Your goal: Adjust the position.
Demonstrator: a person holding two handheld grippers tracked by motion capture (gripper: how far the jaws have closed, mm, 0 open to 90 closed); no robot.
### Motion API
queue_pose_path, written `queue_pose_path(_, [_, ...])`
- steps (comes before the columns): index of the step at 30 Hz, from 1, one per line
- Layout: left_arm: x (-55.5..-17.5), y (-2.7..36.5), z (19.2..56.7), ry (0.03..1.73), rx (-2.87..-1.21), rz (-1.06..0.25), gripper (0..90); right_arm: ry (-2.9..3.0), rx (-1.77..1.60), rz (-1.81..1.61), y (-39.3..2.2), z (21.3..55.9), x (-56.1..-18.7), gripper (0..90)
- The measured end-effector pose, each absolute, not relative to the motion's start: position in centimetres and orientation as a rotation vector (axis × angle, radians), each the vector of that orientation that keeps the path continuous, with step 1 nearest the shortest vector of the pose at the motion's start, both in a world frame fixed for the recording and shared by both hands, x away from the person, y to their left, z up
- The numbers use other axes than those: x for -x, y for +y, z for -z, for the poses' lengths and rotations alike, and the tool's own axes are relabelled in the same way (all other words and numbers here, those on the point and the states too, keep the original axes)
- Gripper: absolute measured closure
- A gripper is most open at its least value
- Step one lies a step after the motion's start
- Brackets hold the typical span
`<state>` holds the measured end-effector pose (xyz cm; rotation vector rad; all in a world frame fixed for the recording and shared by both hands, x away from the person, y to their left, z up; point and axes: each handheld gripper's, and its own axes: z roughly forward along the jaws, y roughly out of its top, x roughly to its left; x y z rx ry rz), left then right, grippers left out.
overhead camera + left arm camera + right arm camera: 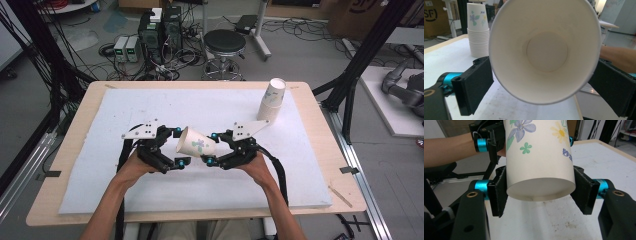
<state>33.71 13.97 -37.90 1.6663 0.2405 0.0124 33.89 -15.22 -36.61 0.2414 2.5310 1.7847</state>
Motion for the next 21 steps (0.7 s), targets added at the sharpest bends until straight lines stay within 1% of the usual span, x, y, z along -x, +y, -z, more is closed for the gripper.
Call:
queue_pose_path(9, [-34.12, 13.17, 37.99, 0.229, -1.642, 0.006, 7.0, 2.543, -0.236, -1.785, -14.94, 36.88, -33.99, 37.5])
queue_pose_path(11, [-34.19, 13.13, 38.0, 0.225, -1.633, 0.009, 11.0, 2.546, -0.234, -1.779, -14.87, 36.94, -33.97, 37.6])
queue_pose_path(13, [-34.32, 13.1, 38.0, 0.217, -1.631, 0.018, 12.4, 2.547, -0.23, -1.783, -14.83, 36.97, -33.96, 37.6])
queue_pose_path(14, [-34.34, 13.06, 37.98, 0.211, -1.625, 0.021, 17.6, 2.546, -0.228, -1.788, -14.77, 37.0, -34.0, 37.6])
queue_pose_path(15, [-34.34, 13.07, 37.94, 0.201, -1.621, 0.02, 17.6, 2.546, -0.228, -1.788, -14.77, 37.0, -34.0, 37.6])
queue_pose_path(16, [-34.36, 13.11, 37.91, 0.199, -1.615, 0.018, 21.3, 2.539, -0.21, -1.795, -14.73, 37.03, -34.06, 37.6])
queue_pose_path(21, [-34.5, 13.21, 37.96, 0.186, -1.594, 0.039, 23.7, 2.537, -0.201, -1.797, -14.79, 36.95, -34.04, 37.7])
